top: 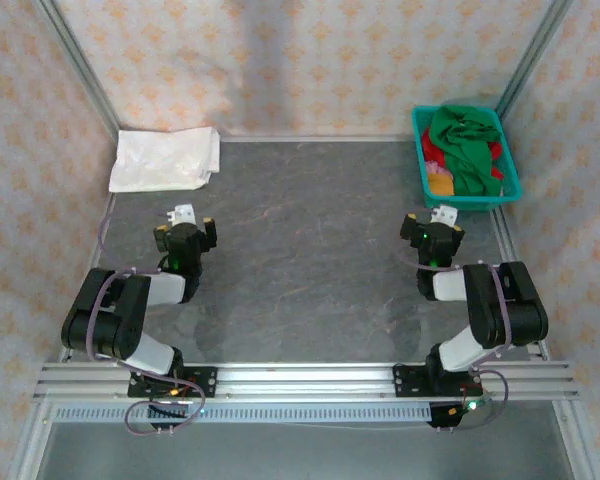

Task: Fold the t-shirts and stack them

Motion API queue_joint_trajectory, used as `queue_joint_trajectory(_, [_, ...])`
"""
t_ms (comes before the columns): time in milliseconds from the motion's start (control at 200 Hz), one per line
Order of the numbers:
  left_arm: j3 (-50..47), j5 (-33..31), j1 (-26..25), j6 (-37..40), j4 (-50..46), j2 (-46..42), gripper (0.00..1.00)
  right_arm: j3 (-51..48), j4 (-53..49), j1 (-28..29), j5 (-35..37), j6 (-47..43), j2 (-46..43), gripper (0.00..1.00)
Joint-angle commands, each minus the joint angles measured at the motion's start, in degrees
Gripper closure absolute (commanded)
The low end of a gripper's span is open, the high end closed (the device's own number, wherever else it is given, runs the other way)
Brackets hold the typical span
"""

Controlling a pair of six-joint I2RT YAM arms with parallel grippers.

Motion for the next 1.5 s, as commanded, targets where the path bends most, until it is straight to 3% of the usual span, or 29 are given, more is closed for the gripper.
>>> queue_joint_trajectory(0, [1.2,0.3,0.8,-0.7,-0.4,0.0,0.0,0.9,-0.2,-0.5,-0.3,0.8,0.4,0.01])
queue_joint_trajectory(906, [1.1,0.6,1.1,-0.8,-0.1,-0.1,0.0,0.3,0.7,-0.2,0.7,0.6,-0.8,0.01])
queue_joint_trajectory(971, [1.7,-3.0,-0.2,-0.5,-3.4,-3.2,0.0,1.8,-7.4,2.2,5.9,-0.9,-7.7,0.0])
queue_joint_trajectory(1066, [8.3,-11.4,-4.4,-2.1,-22.1,-13.8,0.01,9.6,-27.6,3.8,7.1,2.7,-18.9,0.01])
queue_joint_trajectory(1161, [15.2,-3.1,-5.6,-9.5,-32.2,-20.2,0.05,22.4,-45.3,2.7,7.1,8.7,-20.2,0.01])
queue_joint_trajectory(1231, [23.3,0.4,-10.5,-9.0,-36.5,-18.3,0.1,32.9,-57.0,-1.0,4.1,14.7,-16.4,0.02])
queue_joint_trajectory(1316, [37.3,2.0,-18.8,-5.1,-44.6,-10.8,0.09,43.2,-64.5,-6.4,-3.5,18.0,-9.5,0.04])
queue_joint_trajectory(1496, [56.8,20.4,-27.4,-4.1,-50.4,5.3,0.1,69.1,-84.1,-15.0,-13.8,20.3,11.0,0.19])
